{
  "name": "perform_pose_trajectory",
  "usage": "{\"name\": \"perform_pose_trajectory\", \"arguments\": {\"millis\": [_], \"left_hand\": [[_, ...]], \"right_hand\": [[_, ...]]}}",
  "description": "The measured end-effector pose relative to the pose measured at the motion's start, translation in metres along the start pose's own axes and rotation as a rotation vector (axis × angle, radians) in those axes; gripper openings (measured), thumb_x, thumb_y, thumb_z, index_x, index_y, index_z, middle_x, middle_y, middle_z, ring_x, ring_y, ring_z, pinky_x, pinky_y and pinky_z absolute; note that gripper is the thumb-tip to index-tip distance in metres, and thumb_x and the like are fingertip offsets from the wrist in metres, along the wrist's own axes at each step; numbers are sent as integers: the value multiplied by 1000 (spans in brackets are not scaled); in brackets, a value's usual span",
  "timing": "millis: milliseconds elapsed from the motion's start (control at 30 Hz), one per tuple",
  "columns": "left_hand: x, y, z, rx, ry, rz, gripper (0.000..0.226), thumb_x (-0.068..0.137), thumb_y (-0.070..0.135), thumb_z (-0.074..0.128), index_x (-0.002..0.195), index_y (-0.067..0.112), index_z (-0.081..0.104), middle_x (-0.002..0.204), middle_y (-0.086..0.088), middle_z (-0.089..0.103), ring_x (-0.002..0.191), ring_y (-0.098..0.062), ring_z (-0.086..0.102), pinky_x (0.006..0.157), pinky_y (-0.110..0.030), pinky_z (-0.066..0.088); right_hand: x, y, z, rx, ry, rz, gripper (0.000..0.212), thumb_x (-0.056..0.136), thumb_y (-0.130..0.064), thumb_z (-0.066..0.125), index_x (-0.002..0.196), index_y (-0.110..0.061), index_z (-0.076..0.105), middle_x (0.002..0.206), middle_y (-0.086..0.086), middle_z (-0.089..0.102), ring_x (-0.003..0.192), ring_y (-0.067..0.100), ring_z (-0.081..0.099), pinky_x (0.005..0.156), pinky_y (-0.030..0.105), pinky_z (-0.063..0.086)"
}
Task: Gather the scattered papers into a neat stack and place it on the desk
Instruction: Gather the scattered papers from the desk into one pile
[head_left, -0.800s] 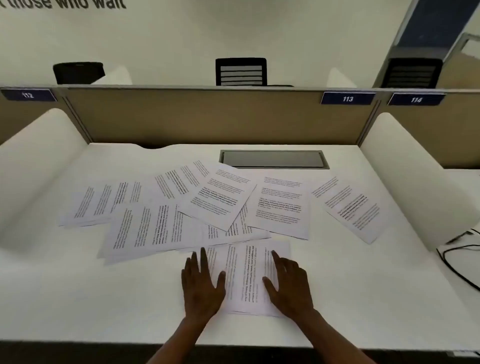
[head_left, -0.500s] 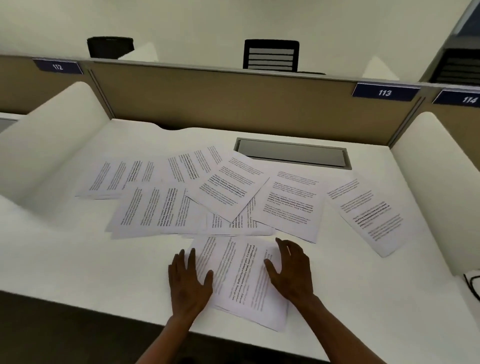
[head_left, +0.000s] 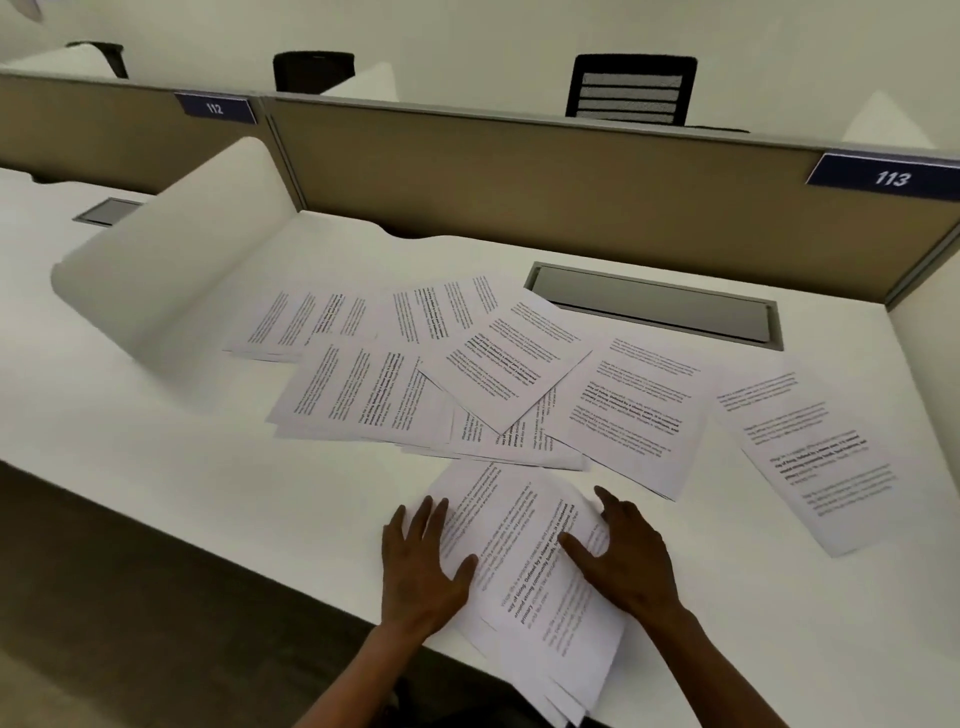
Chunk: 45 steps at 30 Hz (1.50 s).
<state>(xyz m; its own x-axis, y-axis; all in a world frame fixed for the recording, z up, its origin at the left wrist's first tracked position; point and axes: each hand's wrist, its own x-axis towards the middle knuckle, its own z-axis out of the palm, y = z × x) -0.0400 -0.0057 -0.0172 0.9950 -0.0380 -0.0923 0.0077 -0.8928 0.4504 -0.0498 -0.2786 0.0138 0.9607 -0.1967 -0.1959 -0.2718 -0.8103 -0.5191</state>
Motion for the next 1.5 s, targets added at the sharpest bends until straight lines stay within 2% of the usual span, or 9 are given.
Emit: {"name": "perform_pose_trajectory", "arguments": {"millis": [200, 333, 633, 800, 933, 1100, 1233, 1400, 1500], "left_hand": [[2, 4, 6, 38, -19, 34, 88, 75, 75, 47, 152, 36, 27, 161, 9, 26, 152, -29, 8, 122, -52, -1], [0, 10, 9, 39, -27, 77, 89, 74, 78, 45, 151, 37, 27, 160, 10, 30, 152, -29, 10, 121, -56, -3], [-8, 26, 4, -78, -61, 101, 91, 76, 82, 38, 152, 44, 8, 160, 11, 29, 150, -17, 20, 125, -48, 8], [-12, 31, -3, -156, -103, 121, 86, 78, 79, 41, 147, 49, -1, 162, 10, 22, 151, -13, 17, 125, -43, 4], [-14, 32, -2, -258, -141, 139, 89, 79, 74, 49, 150, 50, 1, 163, 13, 17, 149, -9, 15, 124, -42, 11], [-13, 41, -9, -486, 41, -138, 85, 81, 63, 59, 153, 31, 26, 161, 1, 28, 148, -22, 26, 118, -45, 23], [-16, 49, -19, -657, 151, -372, 86, 74, 61, 61, 149, 32, 32, 154, -5, 39, 139, -31, 40, 112, -52, 34], [-10, 78, -24, -1235, -293, -377, 68, 80, 52, 72, 140, 28, 50, 131, 1, 65, 116, -23, 65, 98, -44, 53], [3, 97, -21, -1202, -427, -233, 48, 87, 27, 72, 133, 23, 59, 122, -2, 71, 111, -23, 68, 91, -44, 58]], "right_hand": [[8, 3, -34, 140, -303, 92, 74, 72, -66, 70, 134, -30, 52, 136, -4, 59, 118, 17, 57, 91, 27, 43], [6, 9, -52, 238, -394, 104, 74, 64, -73, 70, 126, -35, 55, 126, -8, 62, 111, 14, 59, 99, 39, 49], [-7, 23, -66, 658, -623, 165, 70, 66, -66, 77, 126, -36, 57, 117, -6, 72, 101, 14, 71, 98, 40, 54], [-4, 36, -69, 810, -603, 246, 52, 76, -51, 77, 116, -19, 68, 110, 6, 75, 101, 27, 72, 94, 43, 56], [-10, 34, -65, 660, -577, 159, 52, 71, -30, 87, 118, -23, 65, 109, -2, 75, 96, 16, 73, 83, 32, 60], [-25, 31, -77, 625, -478, 58, 49, 69, -30, 86, 105, -54, 63, 103, -25, 69, 93, 0, 68, 75, 22, 59], [-37, 39, -98, 752, -439, -82, 46, 78, -29, 83, 120, -26, 65, 114, 0, 72, 100, 22, 71, 82, 38, 60], [-36, 58, -101, 1010, -227, 61, 51, 70, -28, 87, 116, -26, 68, 113, 6, 73, 98, 31, 72, 77, 41, 61], [-31, 62, -80, 985, -26, 183, 43, 66, -30, 89, 105, -27, 72, 104, 2, 76, 90, 23, 74, 70, 34, 62]]}}
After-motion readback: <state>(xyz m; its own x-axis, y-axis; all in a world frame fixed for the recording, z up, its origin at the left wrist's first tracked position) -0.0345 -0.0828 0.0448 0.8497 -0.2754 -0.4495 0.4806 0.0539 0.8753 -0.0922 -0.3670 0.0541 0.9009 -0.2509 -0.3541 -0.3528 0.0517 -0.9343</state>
